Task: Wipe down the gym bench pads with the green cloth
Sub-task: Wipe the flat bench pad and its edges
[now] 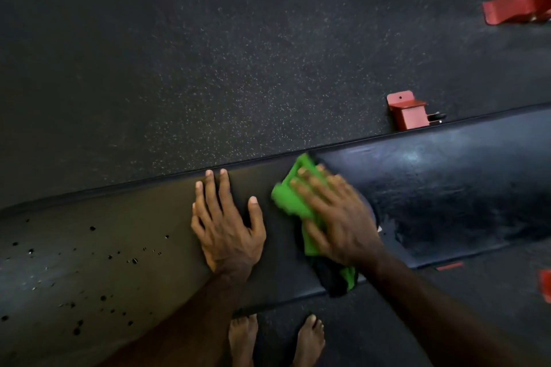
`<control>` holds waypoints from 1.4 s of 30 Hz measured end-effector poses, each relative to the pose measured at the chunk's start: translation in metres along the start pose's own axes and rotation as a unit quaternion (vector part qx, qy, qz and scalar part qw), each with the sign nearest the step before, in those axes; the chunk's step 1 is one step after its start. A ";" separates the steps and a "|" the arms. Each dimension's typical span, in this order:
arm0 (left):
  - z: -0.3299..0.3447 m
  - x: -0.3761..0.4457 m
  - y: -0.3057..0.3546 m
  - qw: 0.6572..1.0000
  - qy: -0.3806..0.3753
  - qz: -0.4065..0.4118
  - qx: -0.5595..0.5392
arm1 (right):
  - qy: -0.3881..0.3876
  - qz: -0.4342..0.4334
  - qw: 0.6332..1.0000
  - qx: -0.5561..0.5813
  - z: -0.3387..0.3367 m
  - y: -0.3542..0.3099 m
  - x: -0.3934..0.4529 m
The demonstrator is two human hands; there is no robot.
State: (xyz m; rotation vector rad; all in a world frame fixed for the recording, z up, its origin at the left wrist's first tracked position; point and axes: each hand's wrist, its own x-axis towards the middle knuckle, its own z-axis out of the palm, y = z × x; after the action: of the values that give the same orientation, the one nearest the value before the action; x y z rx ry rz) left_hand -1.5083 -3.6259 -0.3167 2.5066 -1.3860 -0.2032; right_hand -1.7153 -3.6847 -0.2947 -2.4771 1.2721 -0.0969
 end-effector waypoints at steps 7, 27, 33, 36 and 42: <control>-0.001 -0.001 0.000 1.000 -0.019 -0.005 -0.001 | 0.059 0.178 0.981 0.046 0.008 -0.047 0.047; 0.000 0.000 0.003 1.000 -0.008 -0.003 0.000 | 0.072 0.241 0.966 0.054 0.000 -0.022 0.008; 0.001 -0.001 0.001 1.000 0.001 0.006 -0.006 | 0.033 0.167 0.982 0.078 0.015 -0.080 0.012; 0.001 -0.003 0.000 1.000 -0.003 0.003 -0.011 | -0.009 0.078 0.996 0.045 0.015 -0.059 -0.046; 0.003 -0.001 0.000 1.000 0.003 0.003 0.005 | 0.133 0.399 0.906 0.046 0.005 -0.025 -0.009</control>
State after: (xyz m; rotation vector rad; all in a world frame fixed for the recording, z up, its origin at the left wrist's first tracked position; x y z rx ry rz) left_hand -1.5094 -3.6254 -0.3200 2.5087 -1.3943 -0.1889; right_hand -1.7004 -3.6629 -0.2897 -1.7216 2.2308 -0.2785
